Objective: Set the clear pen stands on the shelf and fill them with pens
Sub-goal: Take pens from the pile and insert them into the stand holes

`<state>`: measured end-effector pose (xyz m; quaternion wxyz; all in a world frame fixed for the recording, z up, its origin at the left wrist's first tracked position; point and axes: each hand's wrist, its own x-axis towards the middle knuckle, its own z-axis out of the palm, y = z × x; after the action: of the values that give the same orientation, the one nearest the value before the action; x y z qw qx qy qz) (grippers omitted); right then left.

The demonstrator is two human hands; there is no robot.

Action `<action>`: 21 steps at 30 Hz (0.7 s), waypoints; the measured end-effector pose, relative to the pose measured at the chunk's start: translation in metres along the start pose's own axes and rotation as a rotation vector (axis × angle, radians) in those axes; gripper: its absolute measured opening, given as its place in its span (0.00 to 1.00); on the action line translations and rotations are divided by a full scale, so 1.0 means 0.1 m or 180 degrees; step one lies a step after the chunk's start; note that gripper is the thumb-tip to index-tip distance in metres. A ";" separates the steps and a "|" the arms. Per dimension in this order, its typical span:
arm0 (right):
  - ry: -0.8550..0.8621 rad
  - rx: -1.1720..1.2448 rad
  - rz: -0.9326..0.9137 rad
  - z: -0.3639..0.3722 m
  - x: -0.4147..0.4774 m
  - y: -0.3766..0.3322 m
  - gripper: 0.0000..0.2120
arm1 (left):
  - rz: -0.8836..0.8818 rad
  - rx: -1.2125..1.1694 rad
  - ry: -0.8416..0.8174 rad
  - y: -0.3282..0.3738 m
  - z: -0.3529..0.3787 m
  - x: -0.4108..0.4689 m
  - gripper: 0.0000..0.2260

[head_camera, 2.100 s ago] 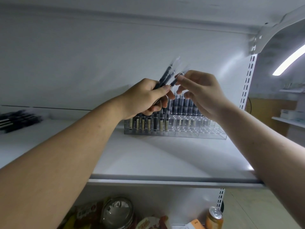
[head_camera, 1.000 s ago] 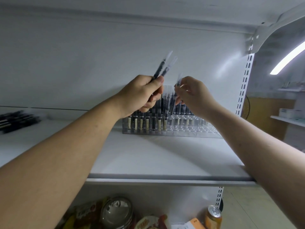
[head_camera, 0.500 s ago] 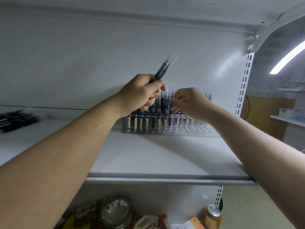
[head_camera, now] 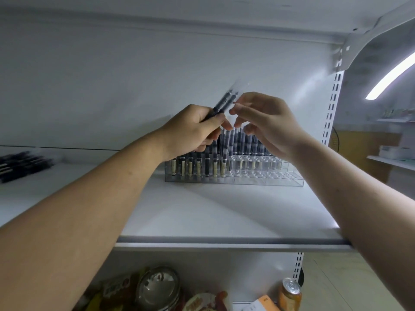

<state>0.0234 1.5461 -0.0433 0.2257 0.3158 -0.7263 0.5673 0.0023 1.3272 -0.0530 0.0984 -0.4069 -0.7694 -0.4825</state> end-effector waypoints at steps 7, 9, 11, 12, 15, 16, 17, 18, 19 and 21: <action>0.0052 0.0087 0.0052 0.03 0.00 0.00 0.08 | -0.0020 0.0291 -0.0074 0.05 0.04 -0.05 0.15; 0.0253 0.0396 0.0116 0.05 0.01 -0.02 0.06 | 0.0050 0.0567 -0.0078 0.05 0.05 -0.06 0.16; 0.0652 0.0693 0.0143 0.02 0.03 -0.05 0.08 | 0.0129 0.0887 -0.0044 0.06 0.05 -0.06 0.16; 0.0875 0.0653 0.0128 0.00 0.03 -0.06 0.09 | 0.0161 0.1040 -0.0013 0.06 0.05 -0.06 0.16; 0.1140 -0.0378 -0.0052 -0.07 0.05 -0.02 0.06 | 0.0264 0.1296 0.0084 0.07 0.04 -0.06 0.15; 0.1083 -0.0791 -0.0108 -0.07 0.05 0.00 0.05 | 0.0301 0.1341 0.0122 0.07 0.04 -0.06 0.14; 0.1002 -0.1116 -0.0130 -0.07 0.05 0.02 0.05 | 0.0341 0.1379 0.0152 0.08 0.04 -0.06 0.14; 0.0923 -0.1338 -0.0121 -0.05 0.05 0.03 0.05 | 0.0379 0.1421 0.0176 0.08 0.04 -0.06 0.13; 0.0852 -0.1453 -0.0102 -0.04 0.05 0.03 0.04 | 0.0420 0.1457 0.0197 0.08 0.04 -0.06 0.13; 0.0737 -0.1509 -0.0097 -0.03 0.04 0.04 0.02 | 0.0523 0.1514 0.0257 0.09 0.05 -0.07 0.13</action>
<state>0.0180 1.5492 -0.0424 0.3834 0.1980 -0.8035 0.4101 0.0144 1.3294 -0.0530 0.2609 -0.4139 -0.8211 -0.2941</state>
